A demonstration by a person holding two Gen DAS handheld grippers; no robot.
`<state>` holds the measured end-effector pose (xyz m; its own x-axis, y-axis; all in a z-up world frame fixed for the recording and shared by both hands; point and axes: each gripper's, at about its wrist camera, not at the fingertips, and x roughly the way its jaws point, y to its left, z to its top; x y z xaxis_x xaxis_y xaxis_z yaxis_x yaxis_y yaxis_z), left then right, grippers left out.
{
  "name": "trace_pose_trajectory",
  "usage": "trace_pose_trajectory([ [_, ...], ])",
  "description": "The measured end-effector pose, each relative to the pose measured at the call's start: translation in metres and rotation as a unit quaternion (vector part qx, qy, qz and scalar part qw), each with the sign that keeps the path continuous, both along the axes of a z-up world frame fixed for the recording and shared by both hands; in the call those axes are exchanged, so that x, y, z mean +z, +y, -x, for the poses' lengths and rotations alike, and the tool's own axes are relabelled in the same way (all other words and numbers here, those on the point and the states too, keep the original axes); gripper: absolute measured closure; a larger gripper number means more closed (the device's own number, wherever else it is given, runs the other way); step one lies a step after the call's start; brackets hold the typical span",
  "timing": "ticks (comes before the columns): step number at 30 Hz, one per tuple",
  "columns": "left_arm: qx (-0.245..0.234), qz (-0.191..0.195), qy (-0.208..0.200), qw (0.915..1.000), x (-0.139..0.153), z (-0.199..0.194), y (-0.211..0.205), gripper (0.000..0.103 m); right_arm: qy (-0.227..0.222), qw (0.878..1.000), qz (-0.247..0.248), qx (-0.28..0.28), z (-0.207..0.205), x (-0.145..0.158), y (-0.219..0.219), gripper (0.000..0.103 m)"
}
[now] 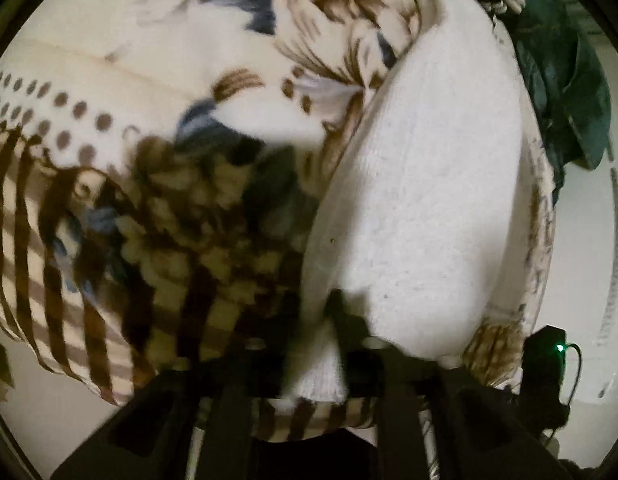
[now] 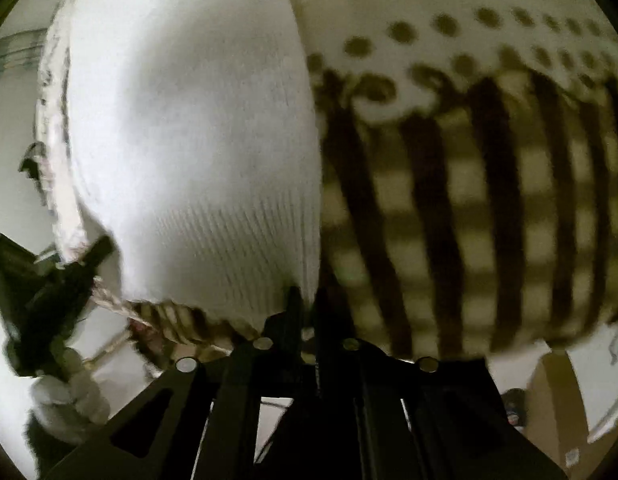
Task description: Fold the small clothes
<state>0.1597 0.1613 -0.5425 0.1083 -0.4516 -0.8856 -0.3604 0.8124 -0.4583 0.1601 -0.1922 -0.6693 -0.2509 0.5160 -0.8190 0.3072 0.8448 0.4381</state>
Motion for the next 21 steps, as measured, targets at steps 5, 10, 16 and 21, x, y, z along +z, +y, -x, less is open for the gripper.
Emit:
trace_pose_trajectory([
  [5, 0.026, 0.076, -0.011, 0.9967, -0.010, 0.007, 0.021, 0.032, -0.019, 0.998, -0.043, -0.031, -0.009, 0.004, -0.031, 0.035],
  [10, -0.010, 0.127, 0.010, 0.9918, -0.039, -0.005, -0.004, 0.032, 0.007, 0.994, -0.093, -0.061, -0.016, -0.036, -0.024, 0.018],
  [16, -0.077, 0.100, -0.012, 0.9920, -0.020, -0.016, -0.038, 0.088, -0.019, 0.990, -0.117, -0.071, -0.012, -0.029, -0.004, 0.047],
  [21, -0.044, 0.107, -0.020, 0.9931, -0.004, -0.014, -0.028, 0.089, -0.002, 0.981, -0.168, -0.095, -0.005, -0.029, -0.012, 0.088],
])
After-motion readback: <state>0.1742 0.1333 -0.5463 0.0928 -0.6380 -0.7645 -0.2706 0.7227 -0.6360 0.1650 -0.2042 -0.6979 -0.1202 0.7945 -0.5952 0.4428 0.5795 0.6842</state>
